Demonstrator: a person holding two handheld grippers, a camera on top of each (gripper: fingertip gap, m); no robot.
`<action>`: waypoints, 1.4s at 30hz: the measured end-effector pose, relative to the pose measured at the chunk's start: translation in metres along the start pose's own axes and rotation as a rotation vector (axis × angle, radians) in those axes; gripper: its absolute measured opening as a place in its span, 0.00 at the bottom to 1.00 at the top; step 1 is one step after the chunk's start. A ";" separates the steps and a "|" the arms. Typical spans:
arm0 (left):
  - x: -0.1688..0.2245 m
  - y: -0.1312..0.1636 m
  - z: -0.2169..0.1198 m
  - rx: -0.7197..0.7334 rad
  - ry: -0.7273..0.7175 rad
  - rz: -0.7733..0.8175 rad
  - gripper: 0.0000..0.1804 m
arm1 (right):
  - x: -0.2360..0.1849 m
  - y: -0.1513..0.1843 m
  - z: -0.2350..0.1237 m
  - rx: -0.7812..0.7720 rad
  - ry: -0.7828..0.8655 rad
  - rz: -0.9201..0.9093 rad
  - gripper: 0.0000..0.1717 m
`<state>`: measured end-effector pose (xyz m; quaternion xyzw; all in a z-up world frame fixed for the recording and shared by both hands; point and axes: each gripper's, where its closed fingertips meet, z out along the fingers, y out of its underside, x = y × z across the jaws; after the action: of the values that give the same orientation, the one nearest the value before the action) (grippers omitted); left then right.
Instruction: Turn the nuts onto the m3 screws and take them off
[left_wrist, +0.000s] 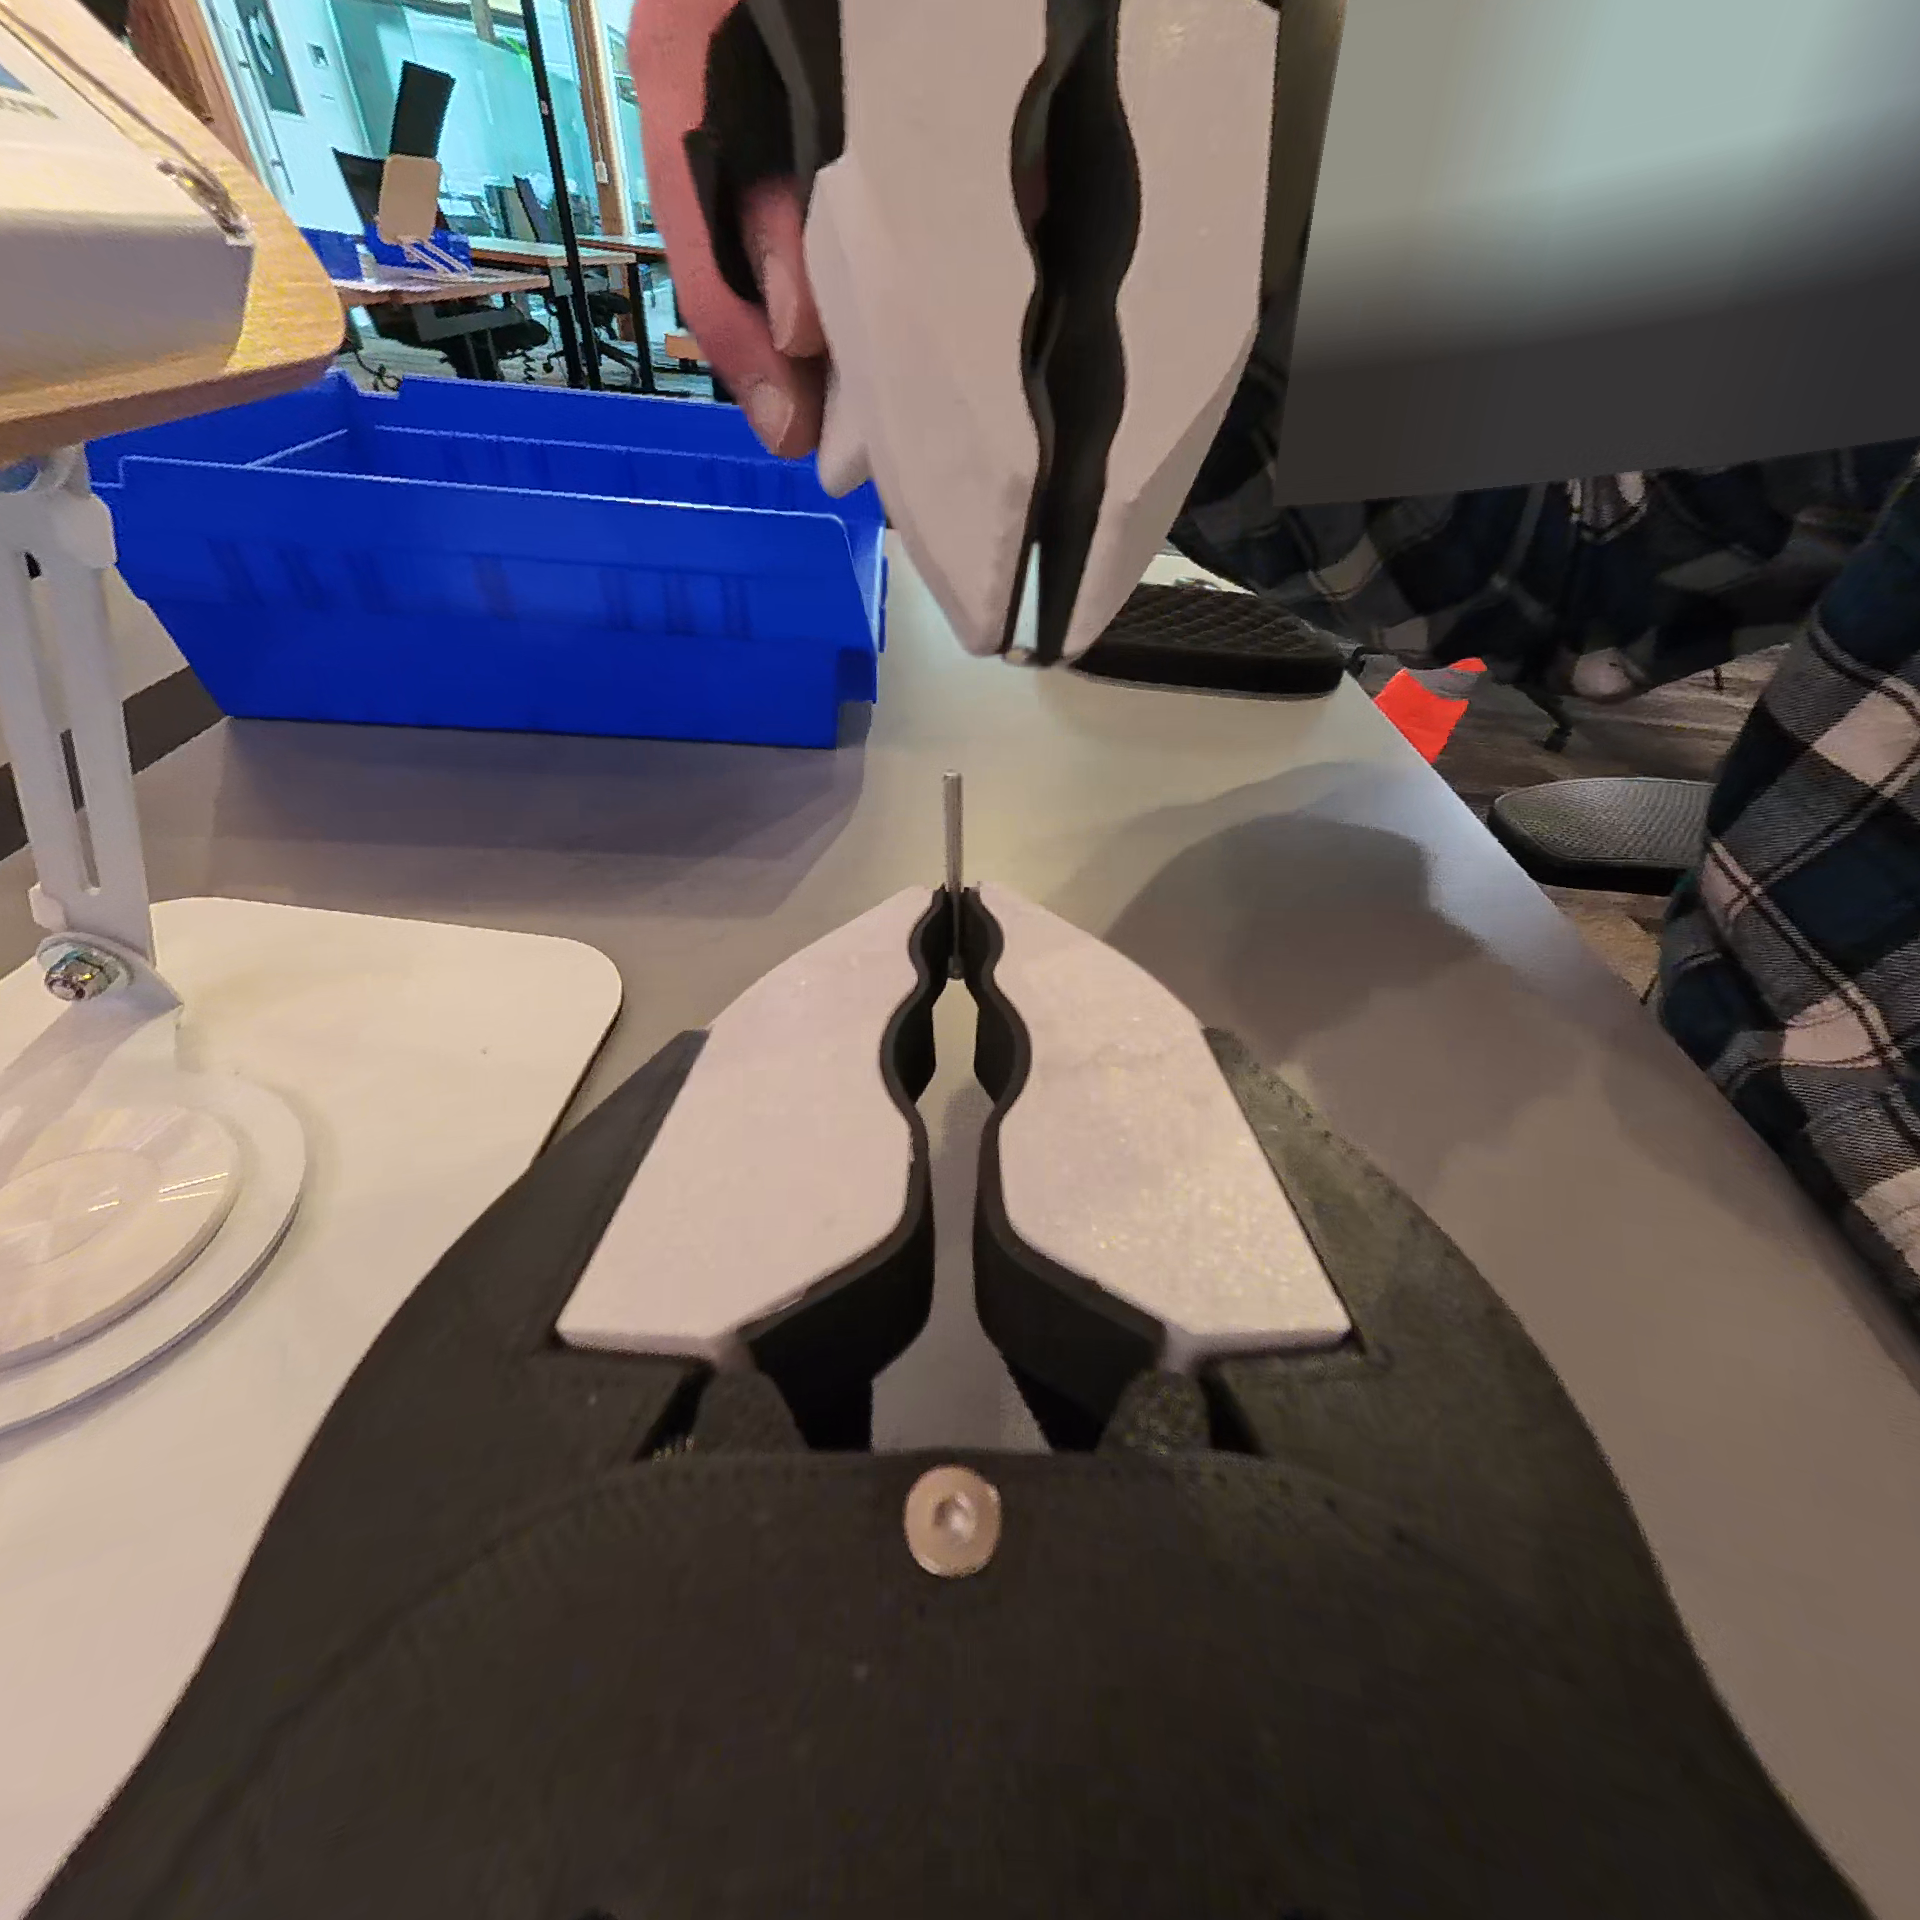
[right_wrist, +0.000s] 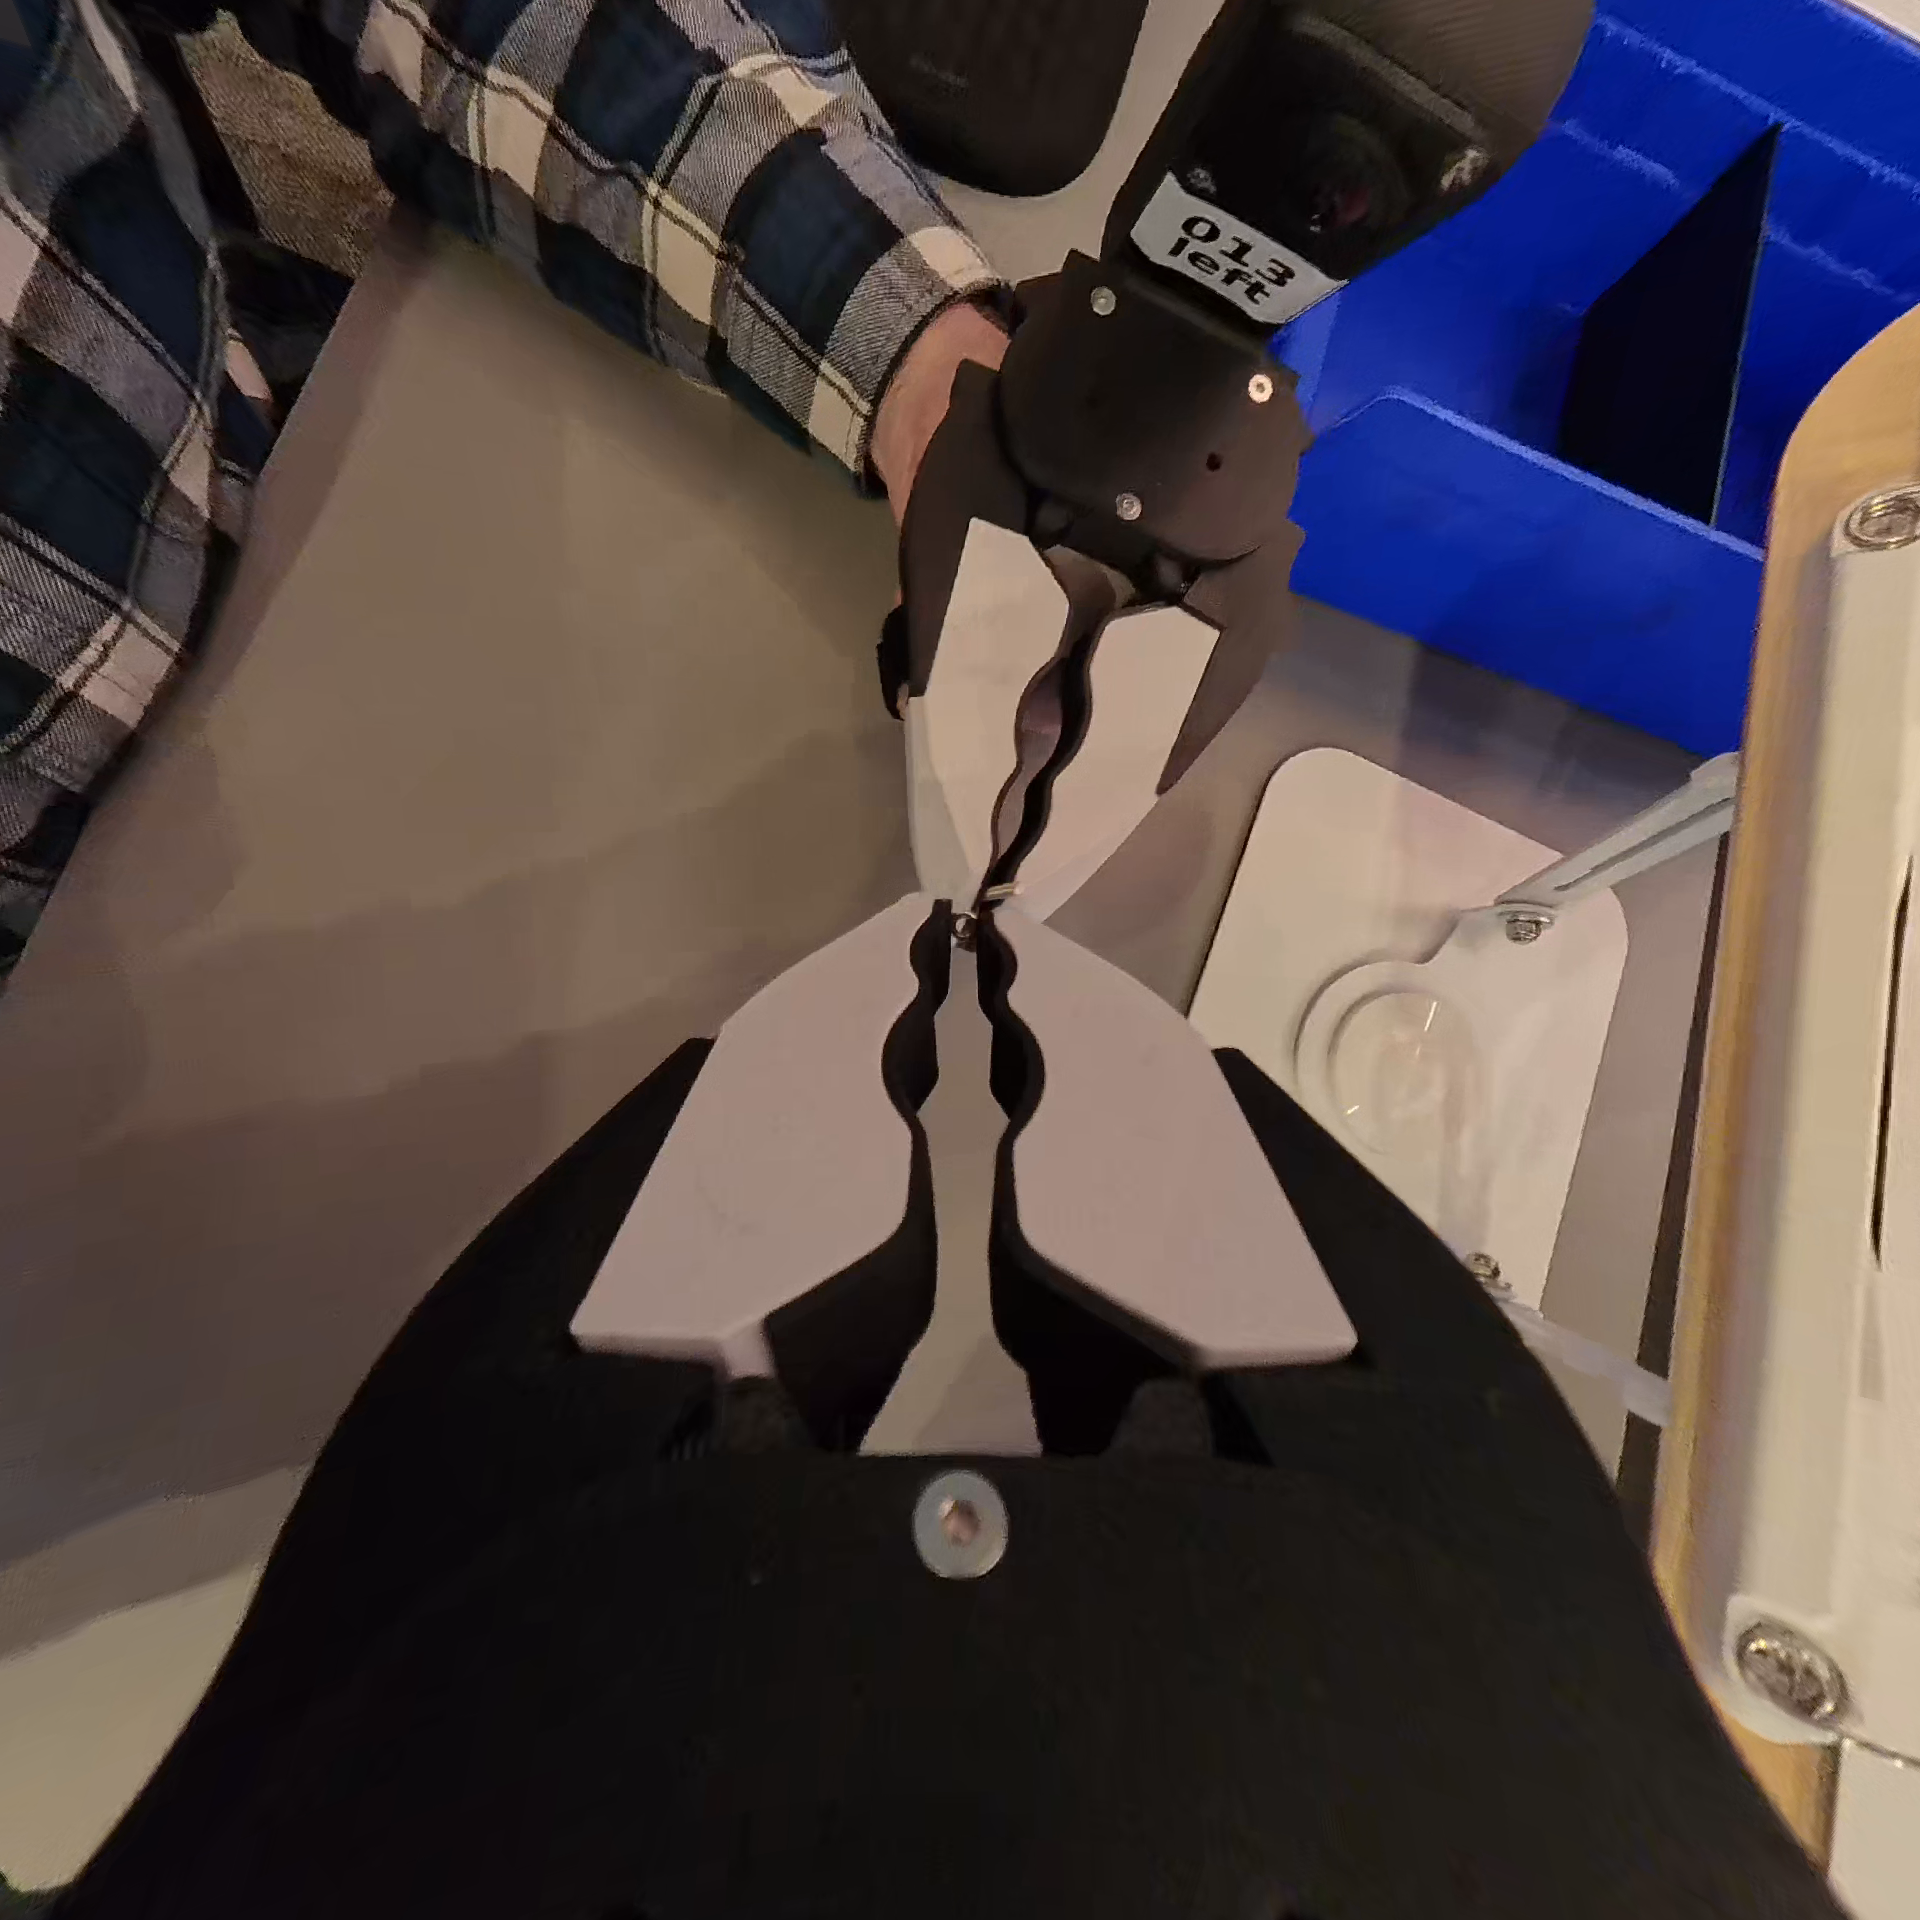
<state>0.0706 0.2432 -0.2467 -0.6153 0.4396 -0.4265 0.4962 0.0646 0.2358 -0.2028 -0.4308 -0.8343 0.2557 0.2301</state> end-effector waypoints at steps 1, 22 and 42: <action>0.001 0.000 0.001 -0.002 0.003 0.003 0.01 | 0.001 0.000 0.002 -0.006 -0.006 -0.002 0.03; 0.006 0.000 0.005 -0.015 0.020 0.015 0.01 | 0.001 0.003 0.014 -0.038 -0.059 -0.018 0.03; -0.003 0.002 0.007 -0.039 -0.070 0.043 0.01 | 0.006 0.008 0.016 -0.110 -0.012 0.056 0.03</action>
<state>0.0761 0.2476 -0.2495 -0.6298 0.4435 -0.3853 0.5082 0.0566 0.2416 -0.2187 -0.4643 -0.8361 0.2182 0.1940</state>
